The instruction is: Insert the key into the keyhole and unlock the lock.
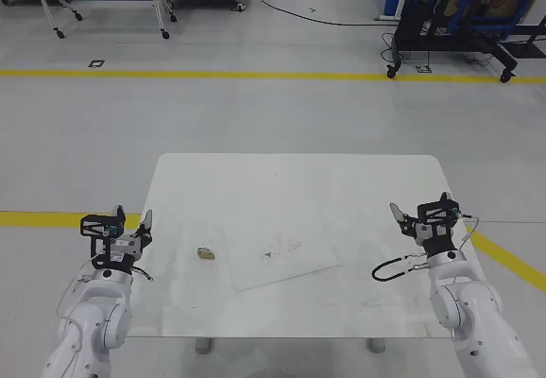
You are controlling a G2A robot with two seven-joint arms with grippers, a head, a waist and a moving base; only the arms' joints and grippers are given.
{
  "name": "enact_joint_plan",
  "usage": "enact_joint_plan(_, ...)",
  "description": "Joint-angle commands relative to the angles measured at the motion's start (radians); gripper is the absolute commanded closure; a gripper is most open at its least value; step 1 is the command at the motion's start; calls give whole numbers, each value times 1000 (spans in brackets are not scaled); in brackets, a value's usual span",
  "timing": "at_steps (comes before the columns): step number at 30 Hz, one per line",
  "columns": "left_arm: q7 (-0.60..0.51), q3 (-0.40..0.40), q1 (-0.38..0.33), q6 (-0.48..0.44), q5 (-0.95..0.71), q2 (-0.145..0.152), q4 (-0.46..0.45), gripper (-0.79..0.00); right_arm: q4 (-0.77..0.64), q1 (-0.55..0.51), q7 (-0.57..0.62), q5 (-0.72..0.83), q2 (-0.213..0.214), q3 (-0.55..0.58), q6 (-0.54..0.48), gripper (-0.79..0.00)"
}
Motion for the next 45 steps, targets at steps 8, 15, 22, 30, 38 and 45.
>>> enact_joint_plan(8,0,0,0,0,0,0,0,-785,108,180,169,-63,-15,-219,-166,-785)
enact_joint_plan(15,0,0,0,0,0,0,0,-785,262,325,154,-37,-27,-371,-451,-785)
enact_joint_plan(22,0,0,0,0,0,0,0,-785,436,484,134,-22,-44,-527,-804,-785)
enact_joint_plan(30,0,0,0,0,0,0,0,-785,629,639,69,-80,-87,-689,-864,-600)
enact_joint_plan(38,0,0,0,0,0,0,0,-785,712,719,36,-112,-123,-778,-809,-372)
enact_joint_plan(45,0,0,0,0,0,0,0,-785,740,748,18,-135,-138,-816,-789,0)
